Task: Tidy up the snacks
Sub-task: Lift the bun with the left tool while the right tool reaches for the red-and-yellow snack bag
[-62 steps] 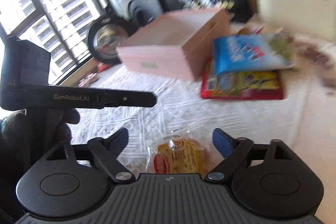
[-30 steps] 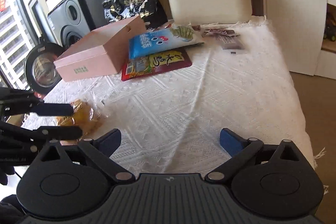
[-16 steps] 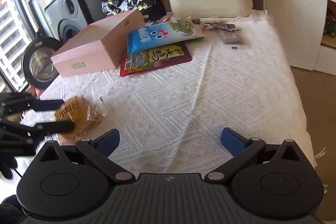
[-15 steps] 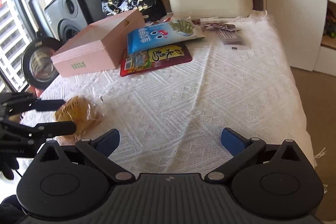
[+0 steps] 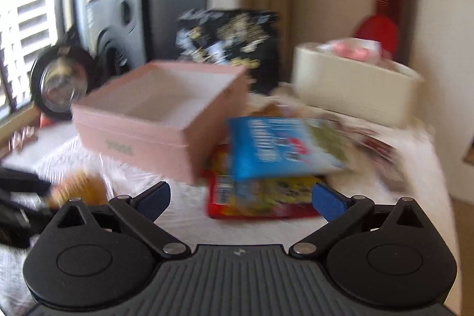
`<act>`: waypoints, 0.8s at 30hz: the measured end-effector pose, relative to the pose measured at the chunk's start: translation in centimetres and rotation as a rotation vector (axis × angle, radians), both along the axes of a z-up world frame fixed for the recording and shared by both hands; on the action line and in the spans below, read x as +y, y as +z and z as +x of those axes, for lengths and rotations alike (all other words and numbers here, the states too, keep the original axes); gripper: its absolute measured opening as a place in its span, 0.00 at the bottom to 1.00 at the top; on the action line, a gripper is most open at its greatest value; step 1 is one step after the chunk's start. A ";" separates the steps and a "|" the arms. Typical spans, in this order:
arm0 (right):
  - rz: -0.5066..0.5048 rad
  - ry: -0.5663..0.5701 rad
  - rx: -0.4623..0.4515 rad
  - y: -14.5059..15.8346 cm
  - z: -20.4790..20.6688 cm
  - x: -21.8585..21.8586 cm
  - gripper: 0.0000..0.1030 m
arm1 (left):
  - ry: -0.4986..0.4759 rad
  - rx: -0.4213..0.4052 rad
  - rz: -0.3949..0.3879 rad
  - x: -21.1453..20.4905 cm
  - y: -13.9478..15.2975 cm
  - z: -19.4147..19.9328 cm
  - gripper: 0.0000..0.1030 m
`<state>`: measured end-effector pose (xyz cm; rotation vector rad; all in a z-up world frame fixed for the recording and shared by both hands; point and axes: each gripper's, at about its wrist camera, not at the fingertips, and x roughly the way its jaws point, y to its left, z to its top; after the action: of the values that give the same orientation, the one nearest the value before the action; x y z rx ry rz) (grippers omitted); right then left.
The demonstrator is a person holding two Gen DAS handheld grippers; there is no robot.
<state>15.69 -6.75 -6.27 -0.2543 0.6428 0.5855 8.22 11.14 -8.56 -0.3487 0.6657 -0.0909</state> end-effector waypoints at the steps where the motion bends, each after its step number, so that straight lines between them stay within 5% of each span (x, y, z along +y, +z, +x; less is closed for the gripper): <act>1: -0.045 0.016 -0.018 -0.6 0.1 1.0 0.87 | 0.009 -0.002 -0.006 0.5 0.0 0.0 0.64; 3: -0.097 0.016 -0.025 -1.5 0.8 1.7 0.77 | 0.015 -0.006 -0.017 0.9 0.0 0.1 0.63; 5: -0.092 0.003 0.001 -1.7 1.4 0.8 0.56 | 0.011 -0.008 -0.029 1.0 -0.1 0.2 0.63; 8: -0.151 -0.015 -0.011 -1.4 1.2 -1.3 0.48 | 0.004 -0.011 -0.031 0.7 -0.3 0.2 0.63; 14: -0.273 -0.240 -0.048 -1.0 1.6 -7.9 0.48 | -0.007 -0.005 0.001 0.0 -0.7 0.7 0.63; 15: -0.245 -0.263 -0.046 -0.5 1.6 -8.9 0.50 | -0.006 -0.006 0.003 -0.1 -0.7 0.8 0.63; 17: -0.117 -0.291 -0.015 0.6 1.9 -10.5 0.72 | -0.006 -0.004 0.000 -0.1 -0.7 1.1 0.63; 19: 0.051 -0.335 0.023 1.7 2.5 -11.5 0.83 | -0.007 -0.005 0.001 -0.2 -0.7 1.2 0.63; 22: 0.231 -0.397 0.163 1.7 4.9 -11.3 0.84 | -0.005 -0.012 0.015 -0.5 -0.6 0.9 0.63; 24: 0.224 -0.478 0.240 0.7 6.4 -10.1 0.84 | -0.008 -0.011 0.017 -0.5 -0.5 0.7 0.63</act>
<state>22.07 -16.87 -5.55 0.1820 0.8297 0.2232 8.90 10.67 -9.11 -0.3289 0.6562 -0.0946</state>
